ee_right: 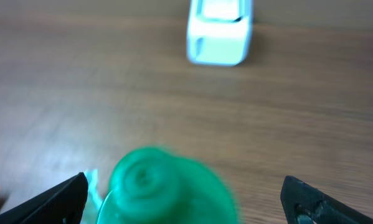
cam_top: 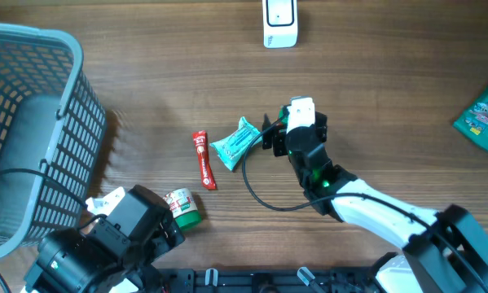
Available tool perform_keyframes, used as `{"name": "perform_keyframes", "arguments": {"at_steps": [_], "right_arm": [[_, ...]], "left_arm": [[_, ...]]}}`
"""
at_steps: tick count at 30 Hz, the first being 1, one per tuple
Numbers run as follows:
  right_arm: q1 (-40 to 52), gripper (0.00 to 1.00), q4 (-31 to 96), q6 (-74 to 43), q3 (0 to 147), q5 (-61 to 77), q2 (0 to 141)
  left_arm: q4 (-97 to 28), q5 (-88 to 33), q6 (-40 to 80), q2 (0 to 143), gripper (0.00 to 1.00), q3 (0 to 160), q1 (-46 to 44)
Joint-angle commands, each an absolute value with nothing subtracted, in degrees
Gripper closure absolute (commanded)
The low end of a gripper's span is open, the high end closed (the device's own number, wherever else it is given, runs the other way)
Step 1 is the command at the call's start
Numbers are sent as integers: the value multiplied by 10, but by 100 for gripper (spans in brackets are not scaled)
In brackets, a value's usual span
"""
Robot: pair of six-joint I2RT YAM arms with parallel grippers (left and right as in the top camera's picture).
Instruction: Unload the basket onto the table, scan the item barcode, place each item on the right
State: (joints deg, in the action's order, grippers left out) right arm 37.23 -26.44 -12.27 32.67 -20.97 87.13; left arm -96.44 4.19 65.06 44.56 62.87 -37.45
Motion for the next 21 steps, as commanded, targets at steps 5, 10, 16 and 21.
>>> {"name": "perform_keyframes", "arguments": {"at_steps": [5,10,16,21], "right_arm": [[370,24,-294,-83,332,-168,928],[370,50,-316,-94,332,-182,927],[370,54,-253,-60,332,-5,829],[370,56,-77,15,332,189,688]], "left_arm": [[-965,43,658,443,0,628,-374],[-965,43,658,443,0,628,-374],[-965,43,658,443,0,628,-374],[-965,43,658,443,0,628,-374]]}}
